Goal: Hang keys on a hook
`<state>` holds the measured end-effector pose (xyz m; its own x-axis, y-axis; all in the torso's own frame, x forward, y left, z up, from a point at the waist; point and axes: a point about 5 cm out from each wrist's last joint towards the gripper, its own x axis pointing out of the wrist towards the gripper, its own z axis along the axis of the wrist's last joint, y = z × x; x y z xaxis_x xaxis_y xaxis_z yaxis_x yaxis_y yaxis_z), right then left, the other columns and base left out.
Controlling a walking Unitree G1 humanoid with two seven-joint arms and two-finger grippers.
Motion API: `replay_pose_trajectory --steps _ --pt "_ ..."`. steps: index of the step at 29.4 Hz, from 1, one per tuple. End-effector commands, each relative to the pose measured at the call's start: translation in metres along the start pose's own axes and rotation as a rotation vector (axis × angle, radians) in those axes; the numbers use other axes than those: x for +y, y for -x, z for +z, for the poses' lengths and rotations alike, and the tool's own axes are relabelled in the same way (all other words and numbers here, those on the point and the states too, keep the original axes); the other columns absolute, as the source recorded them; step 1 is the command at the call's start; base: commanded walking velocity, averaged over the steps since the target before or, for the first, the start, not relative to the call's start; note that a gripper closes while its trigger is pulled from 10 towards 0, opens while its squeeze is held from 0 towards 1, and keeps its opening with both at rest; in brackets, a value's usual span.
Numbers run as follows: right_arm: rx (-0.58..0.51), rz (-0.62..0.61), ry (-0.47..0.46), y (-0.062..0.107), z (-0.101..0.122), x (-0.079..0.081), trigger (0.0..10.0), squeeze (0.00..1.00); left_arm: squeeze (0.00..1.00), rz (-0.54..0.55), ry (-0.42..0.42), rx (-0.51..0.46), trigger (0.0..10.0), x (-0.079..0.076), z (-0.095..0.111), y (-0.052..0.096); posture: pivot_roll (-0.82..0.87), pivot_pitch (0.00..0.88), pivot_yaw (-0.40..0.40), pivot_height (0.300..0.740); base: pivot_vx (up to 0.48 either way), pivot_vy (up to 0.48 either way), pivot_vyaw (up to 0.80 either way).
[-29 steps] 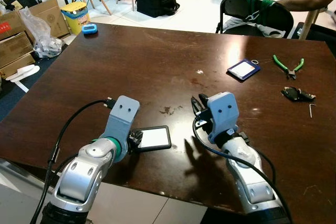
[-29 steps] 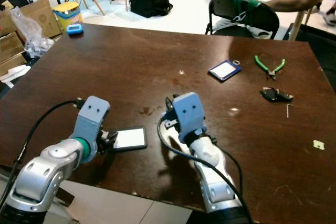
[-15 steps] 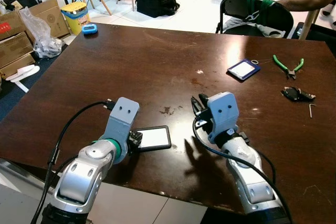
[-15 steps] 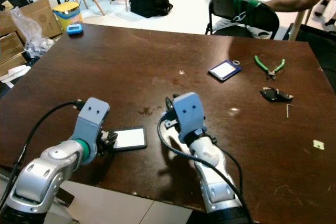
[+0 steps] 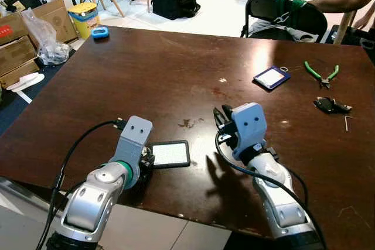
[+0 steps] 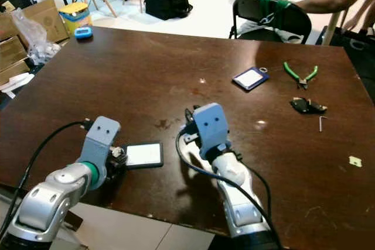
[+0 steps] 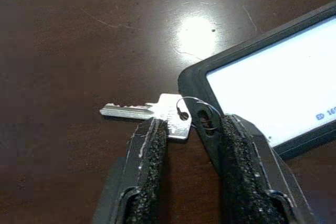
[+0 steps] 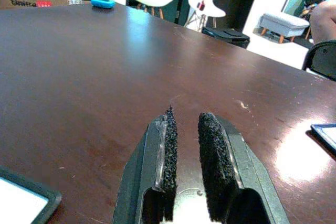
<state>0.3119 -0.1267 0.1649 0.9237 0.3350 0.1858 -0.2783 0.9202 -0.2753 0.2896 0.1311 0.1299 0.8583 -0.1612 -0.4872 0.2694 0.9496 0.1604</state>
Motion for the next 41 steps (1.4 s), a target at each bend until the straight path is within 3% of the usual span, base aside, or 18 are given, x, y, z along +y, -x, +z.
replay_pose_trajectory --steps 1,20,21,22,23,24,25,26,27,28,30,36,39,40,41 --pt "0.004 0.007 -0.003 0.0 -0.001 0.002 10.0 0.0 0.0 0.035 -0.003 0.046 0.0 0.008 -0.011 0.0 -0.11 0.106 0.136 0.74 0.0 0.0 0.0" --pt "0.0 0.014 -0.001 -0.001 -0.001 0.002 10.0 0.0 0.0 0.069 0.019 0.03 0.0 0.012 -0.009 -0.002 -0.11 0.088 0.131 0.74 0.0 0.0 0.0" --pt "0.0 0.015 0.0 -0.001 -0.001 0.002 10.0 0.0 0.0 0.077 0.046 -0.027 0.0 0.014 -0.001 -0.001 -0.11 0.086 0.131 0.74 0.0 0.0 0.0" --pt "0.0 0.016 0.0 -0.001 -0.001 0.003 10.0 0.0 0.0 0.091 0.065 -0.125 7.4 0.016 0.012 0.003 -0.11 0.085 0.131 0.74 0.0 0.0 0.0" --pt "0.0 0.018 -0.001 -0.001 -0.001 0.003 10.0 0.0 0.0 0.101 0.085 -0.214 7.4 0.018 0.023 0.007 -0.11 0.085 0.13 0.74 0.0 0.0 0.0" --pt "0.0 0.018 -0.001 -0.001 -0.001 0.003 10.0 0.0 0.0 0.101 0.085 -0.214 7.4 0.018 0.023 0.007 -0.11 0.085 0.13 0.74 0.0 0.0 0.0" --pt "-0.001 0.02 -0.001 -0.001 -0.001 0.004 10.0 0.0 0.0 0.113 0.087 -0.325 10.0 0.018 0.038 0.015 -0.11 0.085 0.13 0.74 0.0 0.0 0.0" --pt "-0.001 0.02 -0.001 -0.001 -0.001 0.004 10.0 0.0 0.0 0.113 0.087 -0.325 10.0 0.018 0.038 0.015 -0.11 0.085 0.13 0.74 0.0 0.0 0.0" --pt "-0.001 0.021 -0.002 -0.001 -0.001 0.004 10.0 0.0 0.0 0.12 0.07 -0.411 10.0 0.018 0.05 0.022 -0.11 0.084 0.13 0.74 0.0 0.0 0.0" --pt "-0.001 0.021 -0.002 -0.001 -0.001 0.004 10.0 0.0 0.0 0.12 0.07 -0.411 10.0 0.018 0.05 0.022 -0.11 0.084 0.13 0.74 0.0 0.0 0.0" --pt "-0.002 0.024 -0.004 -0.001 -0.001 0.006 10.0 0.0 0.0 0.143 0.023 -0.523 10.0 0.016 0.066 0.034 -0.11 0.085 0.13 0.74 0.0 0.0 0.0" --pt "-0.008 0.025 -0.014 0.0 0.0 0.008 10.0 0.0 0.0 0.182 0.014 -0.627 10.0 0.012 0.081 0.048 -0.11 0.08 0.132 0.74 0.0 0.0 0.0" --pt "-0.009 0.025 -0.016 0.0 0.0 0.008 10.0 0.0 0.0 0.181 0.002 -0.642 10.0 0.009 0.081 0.049 -0.11 0.083 0.133 0.74 0.0 0.0 0.0" --pt "-0.01 0.024 -0.018 0.0 0.001 0.007 10.0 0.0 0.0 0.176 -0.161 -0.493 10.0 -0.003 0.059 0.032 -0.11 0.092 0.133 0.74 0.0 0.0 0.0" --pt "-0.01 0.024 -0.017 0.0 0.001 0.007 10.0 0.0 0.0 0.176 -0.223 -0.434 10.0 -0.006 0.049 0.025 -0.11 0.092 0.133 0.74 0.0 0.0 0.0"
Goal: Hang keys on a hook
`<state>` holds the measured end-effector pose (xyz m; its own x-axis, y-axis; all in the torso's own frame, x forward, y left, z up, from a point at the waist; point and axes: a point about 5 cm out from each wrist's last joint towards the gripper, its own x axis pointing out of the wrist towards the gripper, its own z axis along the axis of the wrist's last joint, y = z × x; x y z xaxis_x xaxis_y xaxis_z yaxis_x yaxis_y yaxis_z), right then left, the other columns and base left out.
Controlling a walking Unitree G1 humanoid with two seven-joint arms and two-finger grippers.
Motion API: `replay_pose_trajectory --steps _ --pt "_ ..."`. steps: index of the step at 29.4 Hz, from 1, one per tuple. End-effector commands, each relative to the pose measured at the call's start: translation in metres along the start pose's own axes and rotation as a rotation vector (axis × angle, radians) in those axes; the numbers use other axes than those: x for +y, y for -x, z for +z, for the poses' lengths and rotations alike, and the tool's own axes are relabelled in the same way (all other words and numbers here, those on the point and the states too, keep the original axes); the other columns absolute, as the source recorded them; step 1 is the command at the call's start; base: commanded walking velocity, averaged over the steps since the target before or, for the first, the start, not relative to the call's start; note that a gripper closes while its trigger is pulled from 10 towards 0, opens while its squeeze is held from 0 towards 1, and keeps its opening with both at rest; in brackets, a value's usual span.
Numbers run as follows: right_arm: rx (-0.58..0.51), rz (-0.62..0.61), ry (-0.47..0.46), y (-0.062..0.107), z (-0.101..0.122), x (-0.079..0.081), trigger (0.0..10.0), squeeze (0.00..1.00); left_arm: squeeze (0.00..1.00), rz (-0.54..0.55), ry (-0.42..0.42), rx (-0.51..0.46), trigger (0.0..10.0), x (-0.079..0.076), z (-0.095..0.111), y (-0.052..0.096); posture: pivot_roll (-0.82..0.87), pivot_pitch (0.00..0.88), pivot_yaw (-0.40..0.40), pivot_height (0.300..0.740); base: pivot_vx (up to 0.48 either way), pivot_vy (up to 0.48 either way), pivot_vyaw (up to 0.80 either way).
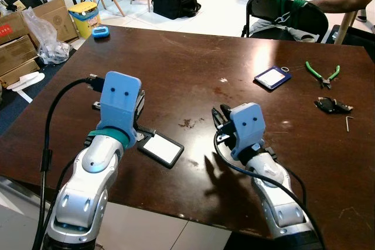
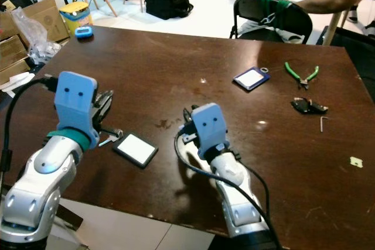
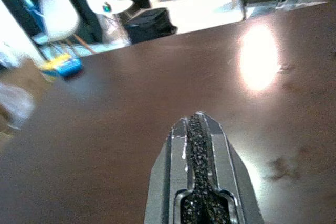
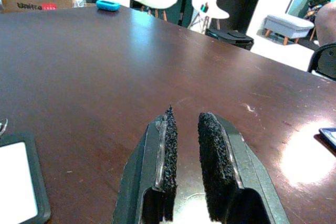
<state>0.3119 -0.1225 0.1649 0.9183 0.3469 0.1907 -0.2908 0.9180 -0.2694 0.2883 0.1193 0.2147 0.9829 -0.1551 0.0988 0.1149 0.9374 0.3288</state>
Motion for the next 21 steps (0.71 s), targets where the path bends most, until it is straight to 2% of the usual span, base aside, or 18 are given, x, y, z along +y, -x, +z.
replay_pose_trajectory --steps 1,2,3,6,7,9,10,12,14,20,21 --pt "-0.001 0.012 -0.009 0.001 0.0 0.003 10.0 0.0 0.0 -0.053 -0.107 0.178 10.0 -0.015 -0.036 0.003 -0.11 0.098 0.133 0.74 0.0 0.0 0.0" --pt "-0.001 0.011 -0.01 0.001 0.0 0.003 10.0 0.0 0.34 -0.047 -0.08 0.233 10.0 -0.015 -0.045 0.002 -0.11 0.098 0.133 0.74 0.0 0.0 0.0" --pt "0.001 0.011 -0.01 0.001 -0.001 0.004 10.0 0.0 1.0 -0.037 -0.041 0.311 10.0 -0.013 -0.057 0.0 -0.11 0.102 0.132 0.74 0.0 0.0 0.0" --pt "0.004 0.014 -0.011 0.002 -0.001 0.005 10.0 0.0 1.0 -0.008 0.045 0.434 10.0 -0.005 -0.077 -0.005 -0.1 0.107 0.128 0.74 0.0 0.0 0.0" --pt "0.004 0.014 -0.011 0.002 -0.001 0.005 10.0 0.0 1.0 -0.008 0.045 0.434 10.0 -0.005 -0.077 -0.005 -0.1 0.107 0.128 0.74 0.0 0.0 0.0" --pt "0.006 0.017 -0.012 0.002 -0.002 0.006 10.0 0.0 1.0 0.033 0.109 0.475 10.0 0.005 -0.084 -0.012 -0.11 0.11 0.13 0.74 0.0 0.0 0.0" --pt "0.006 0.017 -0.012 0.002 -0.002 0.006 10.0 0.0 1.0 0.033 0.109 0.475 10.0 0.005 -0.084 -0.012 -0.11 0.11 0.13 0.74 0.0 0.0 0.0" --pt "0.009 0.015 -0.011 0.002 -0.002 0.005 10.0 0.0 1.0 0.069 0.14 0.476 10.0 0.017 -0.081 -0.022 -0.11 0.111 0.133 0.74 0.0 0.0 0.0" --pt "0.01 0.014 -0.01 0.002 -0.002 0.004 10.0 0.0 1.0 0.075 0.144 0.473 10.0 0.02 -0.079 -0.025 -0.11 0.111 0.133 0.74 0.0 0.0 0.0" --pt "0.011 0.012 -0.009 0.002 -0.003 0.004 10.0 0.0 1.0 0.066 0.154 0.476 10.0 0.02 -0.077 -0.028 -0.1 0.114 0.134 0.74 0.0 0.0 0.0" --pt "0.012 0.012 -0.009 0.002 -0.003 0.004 10.0 0.0 1.0 0.039 0.183 0.493 10.0 0.016 -0.076 -0.029 -0.1 0.114 0.134 0.74 0.0 0.0 0.0"
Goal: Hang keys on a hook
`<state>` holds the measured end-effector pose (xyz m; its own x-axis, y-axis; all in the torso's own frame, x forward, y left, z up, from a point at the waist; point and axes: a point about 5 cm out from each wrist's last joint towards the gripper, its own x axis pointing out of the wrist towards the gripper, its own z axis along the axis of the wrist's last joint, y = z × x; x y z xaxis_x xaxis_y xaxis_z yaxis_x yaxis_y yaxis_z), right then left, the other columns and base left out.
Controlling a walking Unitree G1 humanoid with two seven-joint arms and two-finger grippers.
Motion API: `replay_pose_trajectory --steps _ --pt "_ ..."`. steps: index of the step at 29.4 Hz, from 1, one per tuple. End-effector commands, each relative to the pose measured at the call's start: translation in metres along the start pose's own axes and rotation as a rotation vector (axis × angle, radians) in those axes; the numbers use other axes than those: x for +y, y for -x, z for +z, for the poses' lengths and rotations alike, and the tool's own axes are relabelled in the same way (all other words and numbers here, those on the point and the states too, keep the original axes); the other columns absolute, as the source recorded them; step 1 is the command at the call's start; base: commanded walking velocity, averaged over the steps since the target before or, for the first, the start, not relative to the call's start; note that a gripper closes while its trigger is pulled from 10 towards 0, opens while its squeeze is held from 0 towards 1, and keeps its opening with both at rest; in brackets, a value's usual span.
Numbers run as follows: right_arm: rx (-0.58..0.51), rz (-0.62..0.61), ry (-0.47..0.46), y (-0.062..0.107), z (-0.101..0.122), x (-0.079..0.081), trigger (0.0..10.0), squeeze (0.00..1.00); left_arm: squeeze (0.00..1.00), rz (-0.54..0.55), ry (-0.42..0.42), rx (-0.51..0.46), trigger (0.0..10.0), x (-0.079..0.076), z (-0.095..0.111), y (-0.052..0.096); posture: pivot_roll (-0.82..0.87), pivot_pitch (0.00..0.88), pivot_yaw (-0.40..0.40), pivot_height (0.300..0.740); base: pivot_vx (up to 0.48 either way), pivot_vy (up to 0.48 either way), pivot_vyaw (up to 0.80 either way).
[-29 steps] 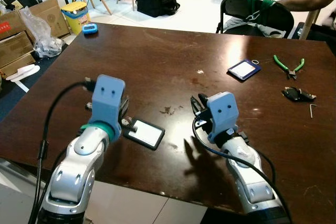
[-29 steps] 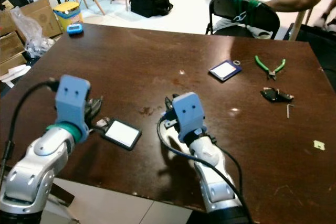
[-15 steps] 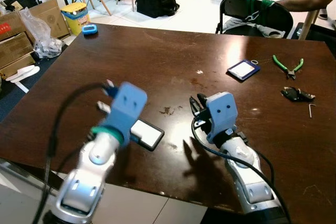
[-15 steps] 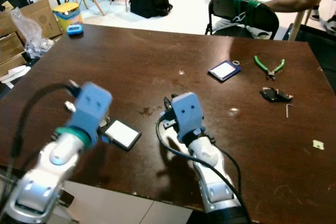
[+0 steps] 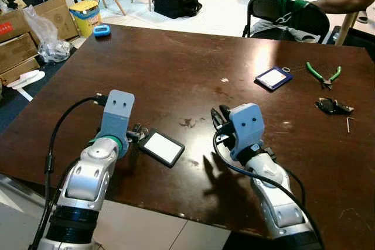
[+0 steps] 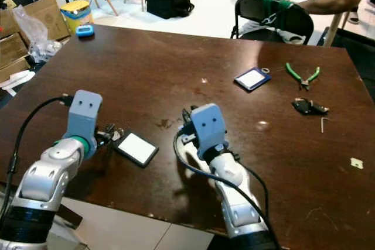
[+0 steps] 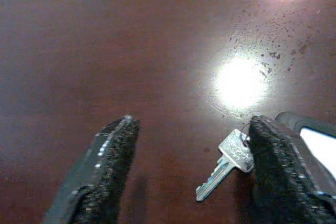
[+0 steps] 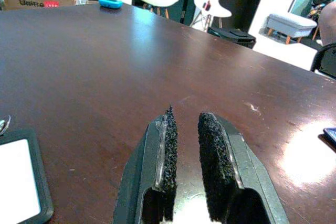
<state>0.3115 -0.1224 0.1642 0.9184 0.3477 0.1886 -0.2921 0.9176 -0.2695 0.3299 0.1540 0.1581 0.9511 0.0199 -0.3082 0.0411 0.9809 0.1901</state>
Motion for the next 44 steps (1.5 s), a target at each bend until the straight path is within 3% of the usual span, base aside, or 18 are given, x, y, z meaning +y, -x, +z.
replay_pose_trajectory --steps 1,2,4,6,13,15,16,19,20,22,23,27,33,36,37,41,42,44 --pt "0.01 0.01 -0.008 0.002 -0.002 0.003 10.0 0.0 1.0 -0.025 0.023 0.052 10.0 -0.002 -0.006 -0.002 -0.1 0.114 0.134 0.74 0.0 0.0 0.0" --pt "0.012 0.01 -0.007 0.002 -0.002 0.003 10.0 0.0 0.0 -0.077 0.074 0.079 10.0 -0.011 -0.004 -0.002 -0.1 0.121 0.134 0.74 0.0 0.0 0.0" --pt "0.012 0.01 -0.007 0.002 -0.002 0.003 10.0 0.0 0.0 -0.077 0.074 0.079 10.0 -0.011 -0.004 -0.002 -0.1 0.121 0.134 0.74 0.0 0.0 0.0" --pt "0.015 0.008 -0.006 0.002 -0.003 0.002 10.0 0.0 0.0 -0.122 0.117 0.118 10.0 -0.023 -0.003 -0.007 -0.1 0.125 0.134 0.74 0.0 0.0 0.0" --pt "0.016 0.009 -0.006 0.001 -0.003 0.003 10.0 0.0 0.0 -0.103 0.119 0.142 9.9 -0.027 -0.002 -0.021 -0.11 0.13 0.137 0.74 0.0 0.0 0.0" --pt "0.017 0.009 -0.006 0.002 -0.003 0.003 10.0 0.0 0.0 -0.1 0.121 0.146 9.3 -0.028 -0.002 -0.024 -0.11 0.131 0.138 0.74 0.0 0.0 0.0" --pt "0.018 0.008 -0.006 0.003 -0.004 0.003 10.0 0.0 0.0 -0.086 0.119 0.151 8.0 -0.028 -0.002 -0.026 -0.11 0.132 0.139 0.74 0.0 0.0 0.0" --pt "0.019 0.007 -0.006 0.003 -0.004 0.003 10.0 0.0 0.0 -0.077 0.118 0.155 7.1 -0.027 -0.003 -0.028 -0.11 0.133 0.14 0.74 0.0 0.0 0.0" --pt "0.019 0.006 -0.006 0.003 -0.004 0.003 10.0 0.0 0.0 -0.061 0.112 0.163 4.9 -0.026 -0.004 -0.029 -0.11 0.134 0.14 0.74 0.0 0.0 0.0" --pt "0.019 0.006 -0.007 0.003 -0.003 0.003 10.0 0.0 0.0 -0.046 0.11 0.171 4.5 -0.025 -0.006 -0.03 -0.11 0.134 0.14 0.74 0.0 0.0 0.0" --pt "0.018 0.006 -0.007 0.003 -0.003 0.004 10.0 0.0 0.0 -0.036 0.108 0.177 3.6 -0.023 -0.008 -0.031 -0.11 0.134 0.14 0.74 0.0 0.0 0.0" --pt "0.018 0.006 -0.007 0.003 -0.003 0.003 10.0 0.0 0.0 -0.025 0.106 0.183 2.3 -0.018 -0.011 -0.031 -0.1 0.134 0.14 0.74 0.0 0.0 0.0" --pt "0.018 0.005 -0.006 0.003 -0.003 0.003 10.0 0.0 0.0 -0.024 0.11 0.184 2.7 -0.015 -0.012 -0.029 -0.1 0.134 0.14 0.74 0.0 0.0 0.0" --pt "0.018 0.006 -0.006 0.003 -0.003 0.003 10.0 0.0 0.0 -0.034 0.129 0.189 1.2 -0.012 -0.014 -0.023 -0.1 0.135 0.137 0.74 0.0 0.0 0.0" --pt "0.018 0.006 -0.006 0.003 -0.003 0.003 10.0 0.0 0.0 -0.053 0.154 0.187 5.1 -0.013 -0.015 -0.019 -0.1 0.135 0.135 0.74 0.0 0.0 0.0" --pt "0.018 0.007 -0.006 0.003 -0.003 0.003 10.0 0.0 0.0 -0.066 0.171 0.186 5.1 -0.014 -0.015 -0.016 -0.1 0.135 0.135 0.74 0.0 0.0 0.0" --pt "0.018 0.007 -0.005 0.003 -0.003 0.002 10.0 0.0 0.0 -0.103 0.202 0.167 10.0 -0.017 -0.011 -0.011 -0.1 0.132 0.131 0.74 0.0 0.0 0.0" --pt "0.018 0.008 -0.003 0.003 -0.003 0.002 10.0 0.0 0.0 -0.143 0.221 0.129 10.0 -0.021 -0.003 -0.004 -0.1 0.13 0.131 0.74 0.0 0.0 0.0"
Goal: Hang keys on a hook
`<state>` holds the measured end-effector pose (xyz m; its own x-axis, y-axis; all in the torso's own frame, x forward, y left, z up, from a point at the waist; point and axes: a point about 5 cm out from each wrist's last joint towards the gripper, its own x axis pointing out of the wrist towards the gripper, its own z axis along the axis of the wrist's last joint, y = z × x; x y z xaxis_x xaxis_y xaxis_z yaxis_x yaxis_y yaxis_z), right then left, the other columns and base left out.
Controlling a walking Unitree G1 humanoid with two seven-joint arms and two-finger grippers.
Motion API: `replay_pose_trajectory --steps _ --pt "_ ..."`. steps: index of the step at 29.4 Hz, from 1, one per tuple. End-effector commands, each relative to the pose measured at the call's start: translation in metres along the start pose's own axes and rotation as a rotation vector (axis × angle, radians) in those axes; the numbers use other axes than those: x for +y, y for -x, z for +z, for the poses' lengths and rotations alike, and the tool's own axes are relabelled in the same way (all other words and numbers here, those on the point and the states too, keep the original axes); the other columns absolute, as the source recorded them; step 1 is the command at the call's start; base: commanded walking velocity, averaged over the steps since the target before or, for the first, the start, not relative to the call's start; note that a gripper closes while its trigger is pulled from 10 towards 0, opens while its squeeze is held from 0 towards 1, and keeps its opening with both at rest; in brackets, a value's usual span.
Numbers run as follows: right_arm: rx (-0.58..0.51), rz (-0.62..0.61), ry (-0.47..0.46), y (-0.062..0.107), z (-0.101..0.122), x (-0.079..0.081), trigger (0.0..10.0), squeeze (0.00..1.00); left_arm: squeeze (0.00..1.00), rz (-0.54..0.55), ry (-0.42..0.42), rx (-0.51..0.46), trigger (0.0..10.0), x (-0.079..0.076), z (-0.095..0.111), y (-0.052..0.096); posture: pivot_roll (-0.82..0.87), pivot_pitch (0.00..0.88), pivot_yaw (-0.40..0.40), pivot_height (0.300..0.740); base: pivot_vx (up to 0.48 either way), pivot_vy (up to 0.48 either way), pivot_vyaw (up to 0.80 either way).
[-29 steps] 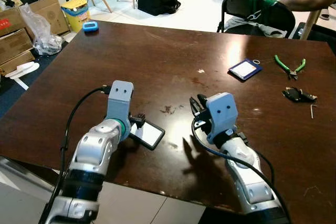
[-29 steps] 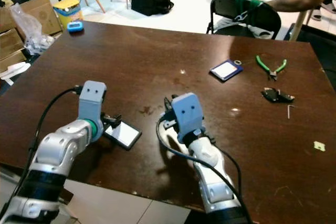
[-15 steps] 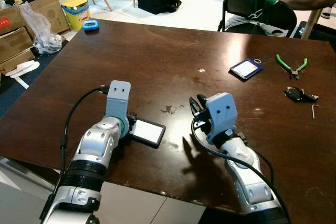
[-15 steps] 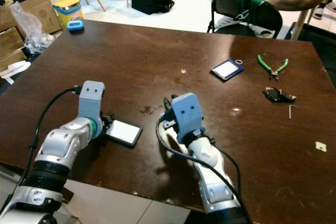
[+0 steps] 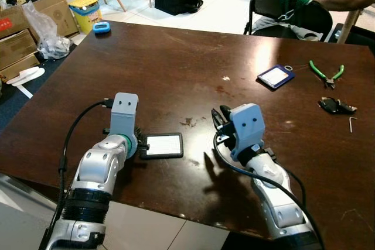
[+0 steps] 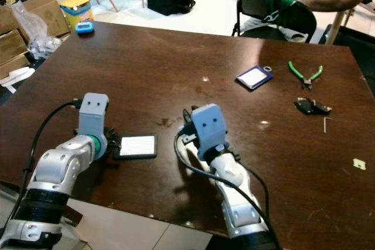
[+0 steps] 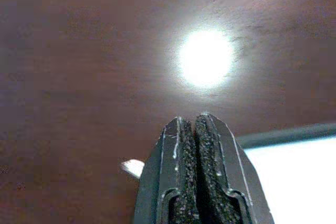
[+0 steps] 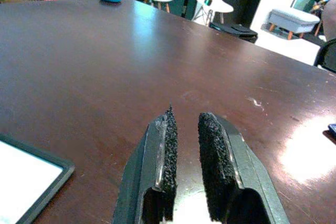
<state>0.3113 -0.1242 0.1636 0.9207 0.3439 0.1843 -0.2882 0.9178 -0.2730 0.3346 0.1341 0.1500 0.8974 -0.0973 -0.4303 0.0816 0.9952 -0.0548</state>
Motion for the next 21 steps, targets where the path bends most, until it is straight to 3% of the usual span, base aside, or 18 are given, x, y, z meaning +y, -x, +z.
replay_pose_trajectory --steps 1,3,5,8,13,14,21 --pt "0.012 0.012 -0.006 0.002 -0.002 0.003 10.0 0.0 1.0 -0.047 0.015 -0.033 10.0 -0.004 0.005 0.01 -0.1 0.13 0.131 0.74 0.0 0.0 0.0" --pt "0.012 0.012 -0.006 0.002 -0.002 0.003 10.0 0.0 1.0 -0.047 0.015 -0.033 10.0 -0.004 0.005 0.01 -0.1 0.13 0.131 0.74 0.0 0.0 0.0" --pt "0.011 0.014 -0.005 0.001 -0.002 0.003 10.0 0.0 1.0 -0.108 0.017 -0.087 10.0 -0.012 0.013 0.028 -0.09 0.124 0.129 0.74 0.0 0.0 0.0" --pt "0.01 0.016 -0.006 0.001 -0.002 0.004 10.0 0.0 1.0 -0.122 0.003 -0.098 10.0 -0.015 0.012 0.038 -0.1 0.122 0.129 0.74 0.0 0.0 0.0" --pt "0.008 0.02 -0.006 0.0 -0.002 0.004 10.0 0.0 1.0 -0.084 -0.067 -0.053 10.0 -0.009 -0.006 0.049 -0.09 0.117 0.126 0.74 0.0 0.0 0.0" --pt "0.007 0.022 -0.006 -0.001 -0.002 0.004 10.0 0.0 0.02 -0.065 -0.084 -0.033 10.0 -0.005 -0.012 0.048 -0.09 0.117 0.126 0.74 0.0 0.0 0.0" --pt "0.004 0.024 -0.004 -0.002 -0.002 0.004 10.0 0.0 0.0 -0.028 -0.098 0.004 10.0 0.001 -0.022 0.041 -0.09 0.112 0.124 0.74 0.0 0.0 0.0"
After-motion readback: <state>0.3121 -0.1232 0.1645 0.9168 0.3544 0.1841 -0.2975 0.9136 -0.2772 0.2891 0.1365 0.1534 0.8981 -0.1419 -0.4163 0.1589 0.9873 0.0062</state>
